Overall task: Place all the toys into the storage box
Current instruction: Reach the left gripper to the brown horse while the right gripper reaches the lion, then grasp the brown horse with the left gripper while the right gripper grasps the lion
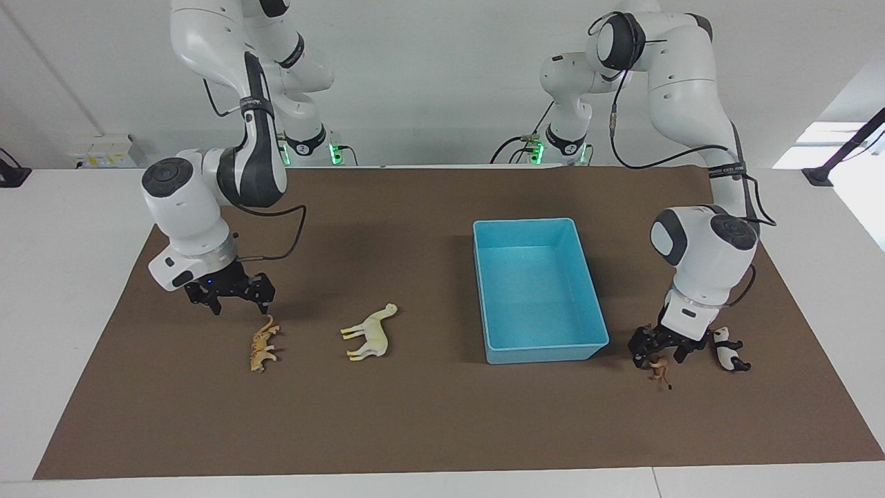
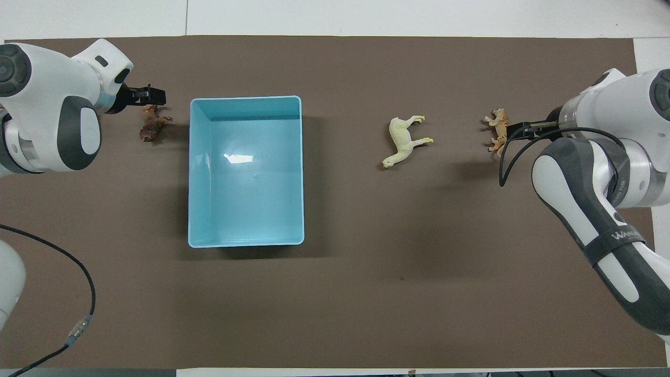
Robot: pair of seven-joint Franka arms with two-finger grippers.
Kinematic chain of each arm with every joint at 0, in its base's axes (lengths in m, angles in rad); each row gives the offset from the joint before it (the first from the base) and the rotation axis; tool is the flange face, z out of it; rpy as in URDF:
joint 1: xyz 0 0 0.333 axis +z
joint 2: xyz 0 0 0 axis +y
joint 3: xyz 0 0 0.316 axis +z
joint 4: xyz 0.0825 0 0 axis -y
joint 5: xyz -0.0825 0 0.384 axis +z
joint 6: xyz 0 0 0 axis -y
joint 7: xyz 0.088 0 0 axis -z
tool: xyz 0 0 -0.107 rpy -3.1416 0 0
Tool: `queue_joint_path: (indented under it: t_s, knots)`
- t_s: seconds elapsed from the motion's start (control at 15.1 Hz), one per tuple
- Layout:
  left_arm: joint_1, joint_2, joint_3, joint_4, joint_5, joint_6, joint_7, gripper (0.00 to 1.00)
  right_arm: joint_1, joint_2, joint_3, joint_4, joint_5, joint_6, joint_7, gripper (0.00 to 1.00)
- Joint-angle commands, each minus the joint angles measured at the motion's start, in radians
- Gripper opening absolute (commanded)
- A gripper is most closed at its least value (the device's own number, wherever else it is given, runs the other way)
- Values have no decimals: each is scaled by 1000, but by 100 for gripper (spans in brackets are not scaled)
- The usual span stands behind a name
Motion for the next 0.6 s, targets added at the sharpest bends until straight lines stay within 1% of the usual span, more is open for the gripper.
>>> queue_joint_path:
  t_s: [0.0,0.13,0.33,0.4,0.53]
  knots:
    - [-3,-6,23,-7,-10,19,-13,100,-2,72,4,39,25,52,-36,100]
    - [-7,-9,29,-22,-9,19,-16,100,2,100,4,42,25,107,-36,100]
    - [-12,-19,30,-41,-9,-9,-36,100,1,122,4,56,19,123,-38,100]
    - [-12,-20,30,-39,-9,-29,-56,94,1,138,6,73,20,123,-38,100]
    - [-26,-22,33,-35,-9,-64,-116,72,1,152,6,90,22,115,-40,100]
